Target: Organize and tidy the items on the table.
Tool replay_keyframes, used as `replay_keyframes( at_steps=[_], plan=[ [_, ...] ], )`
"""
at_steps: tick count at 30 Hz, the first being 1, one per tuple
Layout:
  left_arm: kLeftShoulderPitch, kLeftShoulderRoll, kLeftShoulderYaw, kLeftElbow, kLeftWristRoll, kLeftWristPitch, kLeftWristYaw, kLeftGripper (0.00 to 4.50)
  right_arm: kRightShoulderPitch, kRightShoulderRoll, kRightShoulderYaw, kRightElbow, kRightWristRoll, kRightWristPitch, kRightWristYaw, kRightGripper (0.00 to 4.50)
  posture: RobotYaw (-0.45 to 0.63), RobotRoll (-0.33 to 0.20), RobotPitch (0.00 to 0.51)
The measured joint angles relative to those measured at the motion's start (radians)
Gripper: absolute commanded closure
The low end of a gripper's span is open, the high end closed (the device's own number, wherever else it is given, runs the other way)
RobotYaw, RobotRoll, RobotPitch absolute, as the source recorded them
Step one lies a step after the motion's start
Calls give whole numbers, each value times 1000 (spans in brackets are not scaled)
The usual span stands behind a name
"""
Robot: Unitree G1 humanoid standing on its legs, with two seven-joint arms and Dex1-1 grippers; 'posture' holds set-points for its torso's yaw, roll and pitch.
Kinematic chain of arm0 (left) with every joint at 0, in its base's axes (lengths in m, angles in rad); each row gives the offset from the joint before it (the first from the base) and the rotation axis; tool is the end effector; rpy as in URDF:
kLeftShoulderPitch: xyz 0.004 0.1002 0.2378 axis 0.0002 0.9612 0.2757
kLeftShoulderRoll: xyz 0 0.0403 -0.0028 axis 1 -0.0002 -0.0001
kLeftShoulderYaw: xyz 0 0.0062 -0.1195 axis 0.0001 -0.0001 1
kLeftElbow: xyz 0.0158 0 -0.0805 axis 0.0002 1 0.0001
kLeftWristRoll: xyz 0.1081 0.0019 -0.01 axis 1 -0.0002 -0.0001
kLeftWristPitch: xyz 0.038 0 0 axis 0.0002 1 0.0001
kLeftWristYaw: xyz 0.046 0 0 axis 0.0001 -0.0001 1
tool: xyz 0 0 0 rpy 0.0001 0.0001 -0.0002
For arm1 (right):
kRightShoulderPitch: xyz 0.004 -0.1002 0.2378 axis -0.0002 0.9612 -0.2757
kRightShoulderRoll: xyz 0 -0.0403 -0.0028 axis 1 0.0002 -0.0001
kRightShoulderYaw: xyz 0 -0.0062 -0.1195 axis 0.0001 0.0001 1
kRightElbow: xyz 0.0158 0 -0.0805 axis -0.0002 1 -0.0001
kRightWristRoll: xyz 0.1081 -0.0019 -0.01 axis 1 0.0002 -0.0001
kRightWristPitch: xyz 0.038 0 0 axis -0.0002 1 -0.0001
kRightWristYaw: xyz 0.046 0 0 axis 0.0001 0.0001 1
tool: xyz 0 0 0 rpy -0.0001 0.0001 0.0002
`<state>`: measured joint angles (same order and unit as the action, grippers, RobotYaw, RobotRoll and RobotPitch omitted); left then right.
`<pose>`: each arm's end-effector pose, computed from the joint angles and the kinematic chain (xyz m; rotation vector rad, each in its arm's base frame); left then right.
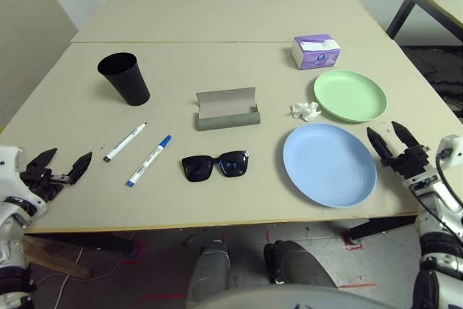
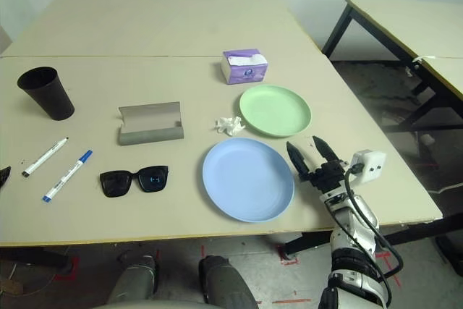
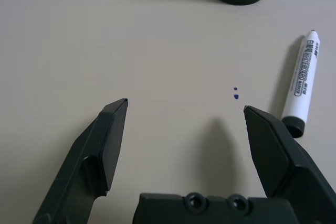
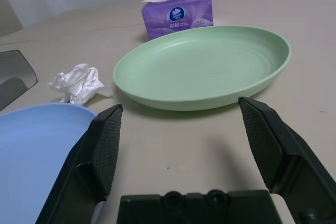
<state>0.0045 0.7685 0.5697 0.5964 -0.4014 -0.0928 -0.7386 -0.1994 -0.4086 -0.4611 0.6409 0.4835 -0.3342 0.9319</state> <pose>0.1452 0.4311 0.0801 0.1622 0.1621 0.0364 0.2106 -0.3365 0.0197 0.0923 -0.1839 0.2997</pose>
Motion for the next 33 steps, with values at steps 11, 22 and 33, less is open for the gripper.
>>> replay_keyframes(
  at_steps=[11, 22, 33],
  plan=[
    [-23, -4, -32, -75, 3, 35, 9, 15, -2, -35, -1, -2, 15, 19, -4, 0, 55, 0, 163],
    [-84, -56, -48, -120, -23, 75, -5, 15, -5, -77, -22, 12, 33, 23, -2, 0, -14, 0, 144],
    [-281, -7, -279, -180, -36, 119, -372, 15, 91, -128, -29, -142, 50, 128, -27, 0, -115, 0, 119]
  ],
)
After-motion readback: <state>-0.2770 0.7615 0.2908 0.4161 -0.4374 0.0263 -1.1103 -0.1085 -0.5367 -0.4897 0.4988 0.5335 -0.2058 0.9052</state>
